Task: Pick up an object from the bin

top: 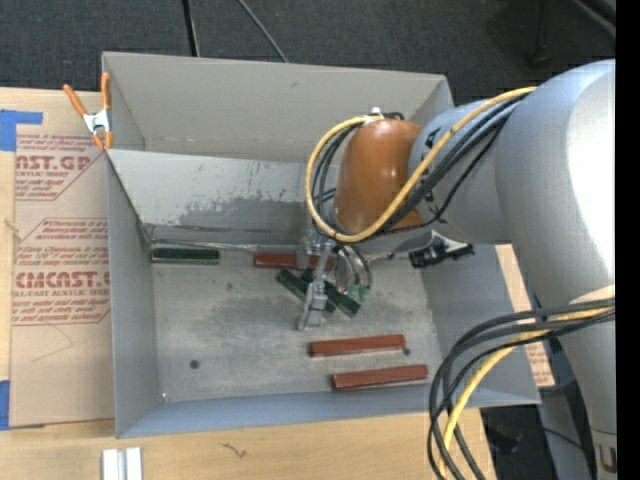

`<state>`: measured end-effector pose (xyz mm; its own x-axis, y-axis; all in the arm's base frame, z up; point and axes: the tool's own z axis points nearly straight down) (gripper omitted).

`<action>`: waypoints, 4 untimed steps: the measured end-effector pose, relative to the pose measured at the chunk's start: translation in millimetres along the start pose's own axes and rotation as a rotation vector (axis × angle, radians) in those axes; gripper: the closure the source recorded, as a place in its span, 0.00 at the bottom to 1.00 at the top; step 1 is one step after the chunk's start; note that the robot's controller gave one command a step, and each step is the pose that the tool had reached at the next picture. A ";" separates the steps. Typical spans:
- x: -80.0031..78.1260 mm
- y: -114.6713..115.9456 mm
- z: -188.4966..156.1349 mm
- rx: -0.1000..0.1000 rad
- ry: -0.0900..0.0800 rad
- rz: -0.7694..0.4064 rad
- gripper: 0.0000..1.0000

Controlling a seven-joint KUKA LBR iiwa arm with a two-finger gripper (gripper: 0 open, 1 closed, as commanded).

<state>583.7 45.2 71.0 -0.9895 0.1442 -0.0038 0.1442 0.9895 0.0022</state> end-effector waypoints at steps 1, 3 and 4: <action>-2.3 1.0 -3.9 -0.002 -0.006 0.000 1.00; -4.8 3.4 -31.5 0.000 0.000 -0.001 1.00; -6.0 4.4 -68.2 0.000 -0.001 -0.002 1.00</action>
Offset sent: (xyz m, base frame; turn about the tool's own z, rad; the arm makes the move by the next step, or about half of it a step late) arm 0.0000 0.0000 0.0000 0.0000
